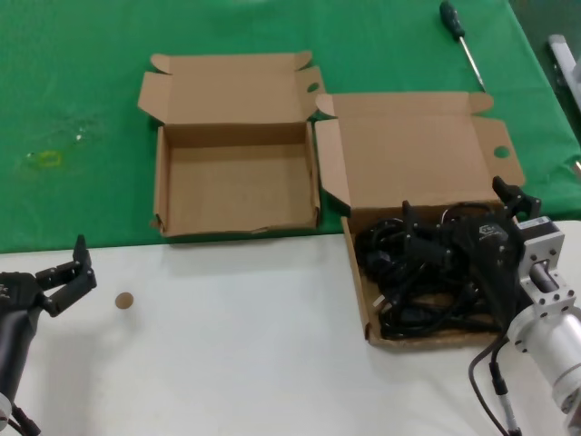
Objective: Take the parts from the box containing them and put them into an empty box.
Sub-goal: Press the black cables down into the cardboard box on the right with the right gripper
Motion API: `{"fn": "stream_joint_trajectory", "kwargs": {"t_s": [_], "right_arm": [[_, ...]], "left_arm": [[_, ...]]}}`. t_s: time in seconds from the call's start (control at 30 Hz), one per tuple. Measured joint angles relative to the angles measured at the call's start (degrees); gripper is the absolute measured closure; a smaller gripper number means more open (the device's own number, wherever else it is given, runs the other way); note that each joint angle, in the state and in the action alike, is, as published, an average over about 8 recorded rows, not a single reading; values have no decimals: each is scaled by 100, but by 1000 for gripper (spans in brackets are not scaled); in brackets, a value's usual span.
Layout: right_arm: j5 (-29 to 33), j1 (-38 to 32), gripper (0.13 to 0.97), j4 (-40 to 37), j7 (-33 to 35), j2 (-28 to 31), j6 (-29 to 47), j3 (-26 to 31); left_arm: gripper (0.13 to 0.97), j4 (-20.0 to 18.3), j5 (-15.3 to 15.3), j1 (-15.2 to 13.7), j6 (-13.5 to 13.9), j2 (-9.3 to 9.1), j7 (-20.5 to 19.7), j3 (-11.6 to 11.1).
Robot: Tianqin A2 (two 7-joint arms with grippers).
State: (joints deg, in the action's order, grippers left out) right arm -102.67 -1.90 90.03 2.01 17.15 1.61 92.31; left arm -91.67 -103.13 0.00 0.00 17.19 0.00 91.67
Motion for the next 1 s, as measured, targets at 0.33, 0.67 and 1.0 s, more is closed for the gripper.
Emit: {"fn": "stream_joint_trajectory", "kwargs": {"t_s": [0.33, 0.67, 1.0], "right_arm": [[0, 0, 129, 0, 0, 0, 0, 0], [0, 0, 129, 0, 0, 0, 0, 0], [0, 0, 129, 0, 0, 0, 0, 0]], "left_arm": [[132, 0, 0, 0, 0, 0, 0, 0], [135, 0, 0, 0, 0, 0, 0, 0], [189, 0, 0, 0, 0, 0, 0, 0]]}}
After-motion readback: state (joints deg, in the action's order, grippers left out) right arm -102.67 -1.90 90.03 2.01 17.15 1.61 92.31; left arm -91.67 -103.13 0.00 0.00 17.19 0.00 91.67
